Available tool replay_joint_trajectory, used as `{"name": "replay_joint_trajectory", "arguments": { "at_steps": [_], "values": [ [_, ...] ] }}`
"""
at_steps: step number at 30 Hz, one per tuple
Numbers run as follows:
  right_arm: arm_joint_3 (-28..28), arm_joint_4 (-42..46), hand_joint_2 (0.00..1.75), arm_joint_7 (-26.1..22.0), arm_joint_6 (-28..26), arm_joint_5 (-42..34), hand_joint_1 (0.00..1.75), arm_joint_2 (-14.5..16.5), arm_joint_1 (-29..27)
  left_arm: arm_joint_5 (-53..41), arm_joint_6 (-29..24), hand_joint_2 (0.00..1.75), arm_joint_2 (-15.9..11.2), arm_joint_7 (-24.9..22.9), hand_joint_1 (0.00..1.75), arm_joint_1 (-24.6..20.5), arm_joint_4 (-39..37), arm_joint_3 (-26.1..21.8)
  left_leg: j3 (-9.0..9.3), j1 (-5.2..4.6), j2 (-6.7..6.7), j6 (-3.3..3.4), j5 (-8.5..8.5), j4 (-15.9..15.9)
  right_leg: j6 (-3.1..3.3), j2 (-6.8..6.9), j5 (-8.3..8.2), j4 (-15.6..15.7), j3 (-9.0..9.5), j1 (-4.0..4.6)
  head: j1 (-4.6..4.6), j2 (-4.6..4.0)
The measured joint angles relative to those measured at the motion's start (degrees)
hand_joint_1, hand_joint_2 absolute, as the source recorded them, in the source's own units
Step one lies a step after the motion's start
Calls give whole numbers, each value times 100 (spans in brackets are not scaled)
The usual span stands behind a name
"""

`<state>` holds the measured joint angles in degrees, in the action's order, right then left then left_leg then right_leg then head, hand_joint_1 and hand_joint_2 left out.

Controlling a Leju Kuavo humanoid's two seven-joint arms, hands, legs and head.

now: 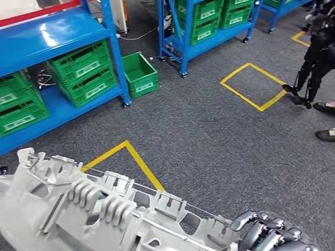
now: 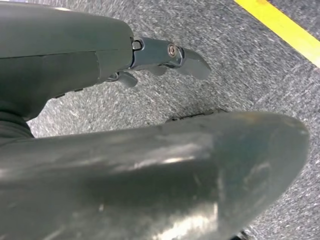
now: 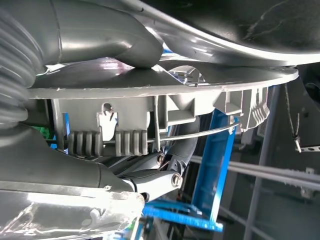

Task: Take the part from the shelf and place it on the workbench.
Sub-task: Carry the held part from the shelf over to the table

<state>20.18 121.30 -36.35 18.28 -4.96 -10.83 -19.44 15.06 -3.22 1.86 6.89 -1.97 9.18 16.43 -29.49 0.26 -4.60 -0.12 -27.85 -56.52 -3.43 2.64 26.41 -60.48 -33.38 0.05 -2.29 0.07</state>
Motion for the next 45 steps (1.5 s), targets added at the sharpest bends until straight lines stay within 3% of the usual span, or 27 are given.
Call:
{"name": "replay_joint_trajectory", "arguments": {
  "at_steps": [2, 4, 6, 8, 10, 12, 13, 15, 17, 19, 20, 22, 24, 26, 27, 28, 30, 32, 34, 35, 37, 39, 41, 42, 43, 44, 45],
  "values": [
    [-46, 1, 175, 2, 34, 3, 175, 24, -21, 7, -4, 0, 1, -10, 0, -4, 0, 13, 12, -29, -90, -52, -12, -5, 58, 55, -19, 237, 109, 30, 5, 0],
    [-75, 2, 175, 3, 55, 9, 175, 45, -46, 32, -14, 0, -2, -13, 0, -11, 1, 21, 15, -23, -168, -108, -24, -6, 131, -73, -53, 244, 70, 22, 5, 0],
    [-94, 4, 175, 15, 79, 15, 175, 84, -6, 99, -21, 0, -21, -5, 0, -12, 2, 20, -74, -11, -17, -160, -213, -214, 207, -191, -100, 277, 47, -1, 11, 0],
    [-97, -1, 175, 51, 93, 16, 175, 144, 118, 187, -9, 0, -53, 6, 0, 1, 2, 14, -368, -5, 265, -185, -601, -865, 255, -316, -136, 290, 18, -19, 27, 0],
    [-97, -9, 175, 91, 92, 11, 175, 198, 219, 244, 7, 0, -89, 13, 0, 24, 2, 9, -691, -5, 385, -193, -844, -1527, 265, -454, -151, 287, -6, -20, 35, 0],
    [-96, -14, 175, 119, 69, -2, 175, 231, 291, 288, 17, 0, -138, 24, 0, 40, 2, 2, -726, 0, 416, -195, -677, -1535, 252, -602, -164, 275, -19, -28, 35, 0],
    [-91, -15, 175, 131, 48, -13, 175, 242, 346, 314, 26, 0, -166, 34, 0, 42, 2, -8, -603, 10, 454, -197, -465, -1254, 237, -681, -170, 264, -24, -40, 35, 0],
    [-81, -17, 175, 144, -12, -38, 175, 251, 472, 366, 49, 0, -207, 59, 0, 38, 2, -28, -269, 58, 710, -216, -105, -523, 180, -832, -169, 210, -56, -55, 46, 0],
    [-78, -16, 175, 143, -78, -64, 175, 252, 530, 390, 62, 0, -229, 73, 0, 36, 2, -38, -112, 84, 908, -197, -20, -160, 112, -950, -180, 163, -120, -57, 61, 1],
    [-79, -15, 175, 134, -119, -88, 175, 252, 524, 395, 67, 0, -240, 75, 0, 38, 2, -41, -118, 75, 828, -122, -24, -152, 52, -1058, -216, 165, -177, -74, 64, 1],
    [-82, -14, 175, 128, -133, -98, 175, 252, 512, 396, 68, 0, -248, 76, 0, 37, 2, -46, -119, 75, 764, -84, -16, -152, 25, -1020, -206, 144, -204, -73, 62, 0],
    [-98, -13, 175, 113, -156, -111, 175, 252, 495, 397, 67, 0, -265, 78, 0, 39, 2, -57, -118, 79, 625, -18, -3, -145, -18, -733, -12, -182, -367, -52, 25, 0],
    [-128, -13, 175, 102, -178, -117, 175, 252, 477, 398, 65, 0, -275, 79, 0, 65, 2, -66, -118, 49, 475, 21, -8, -146, -45, -417, 359, -916, -696, -37, -11, 0],
    [-172, -13, 175, 91, -198, -119, 175, 252, 434, 398, 60, 0, -281, 78, 0, 97, 1, -68, -117, 25, 303, 39, -20, -146, -44, -326, 547, -1464, -934, -38, -13, 0],
    [-192, -13, 175, 87, -206, -120, 175, 252, 413, 398, 57, 0, -284, 78, 0, 102, 1, -69, -113, 15, 224, 42, -26, -146, -30, -308, 488, -1442, -905, -36, -12, 0],
    [-209, -13, 175, 84, -210, -121, 175, 252, 399, 398, 55, 0, -286, 78, 0, 99, 2, -69, -104, 8, 149, 41, -34, -146, -6, -274, 340, -1191, -757, -28, -12, 0],
    [-232, -11, 175, 83, -210, -121, 175, 252, 395, 398, 53, 0, -290, 78, 0, 90, 2, -69, -73, -14, 24, 18, -61, -149, 62, -42, 31, -385, -300, 27, -11, 0],
    [-251, -10, 175, 81, -210, -120, 175, 252, 393, 398, 42, 0, -295, 78, 0, 91, 2, -69, -52, -39, -86, -27, -85, -152, 119, 143, -72, 85, -50, 90, -6, 0],
    [-284, -3, 175, 76, -209, -118, 175, 252, 355, 403, -12, 0, -302, 80, 0, 85, 2, -70, -37, -45, -205, -80, -91, -133, 162, 58, -79, 145, -57, 114, -3, 0],
    [-307, 2, 175, 73, -208, -114, 175, 252, 326, 421, -70, 0, -317, 87, 0, 77, 2, -74, -29, -38, -191, -111, -108, -133, 187, -14, -101, 172, -62, 105, -2, 0],
    [-347, 10, 175, 67, -204, -106, 175, 254, 284, 512, -242, 0, -355, 135, 0, 68, 2, -110, -116, -24, 54, -164, -287, -342, 241, -151, -153, 240, -53, 72, 2, 0],
    [-390, 11, 175, 62, -201, -96, 175, 259, 245, 671, -465, 0, -437, 216, 0, 86, 2, -208, -423, -16, 336, -186, -640, -986, 272, -292, -181, 265, -56, 52, 7, 0],
    [-445, 13, 175, 59, -196, -87, 175, 263, 181, 809, -649, 0, -576, 283, 0, 115, 2, -336, -741, -14, 399, -203, -832, -1599, 280, -453, -188, 263, -60, 48, 10, 0],
    [-469, 13, 175, 59, -188, -84, 175, 263, 152, 850, -704, 0, -649, 304, 0, 123, 2, -392, -798, -10, 407, -213, -765, -1665, 277, -537, -191, 259, -59, 41, 9, 0],
    [-489, 14, 175, 59, -174, -84, 175, 263, 134, 876, -729, 0, -721, 320, 0, 126, 2, -439, -757, 2, 426, -227, -591, -1523, 269, -622, -194, 252, -59, 31, 10, 0],
    [-505, 14, 175, 59, -160, -83, 175, 263, 123, 897, -743, 0, -786, 333, 0, 124, 2, -480, -632, 26, 493, -248, -357, -1215, 252, -706, -195, 239, -59, 15, 10, 0],
    [-521, 15, 175, 59, -149, -82, 175, 263, 119, 909, -747, 0, -834, 344, 0, 120, 2, -516, -477, 67, 655, -281, -158, -857, 225, -785, -192, 214, -71, 7, 11, 0]
  ]
}}
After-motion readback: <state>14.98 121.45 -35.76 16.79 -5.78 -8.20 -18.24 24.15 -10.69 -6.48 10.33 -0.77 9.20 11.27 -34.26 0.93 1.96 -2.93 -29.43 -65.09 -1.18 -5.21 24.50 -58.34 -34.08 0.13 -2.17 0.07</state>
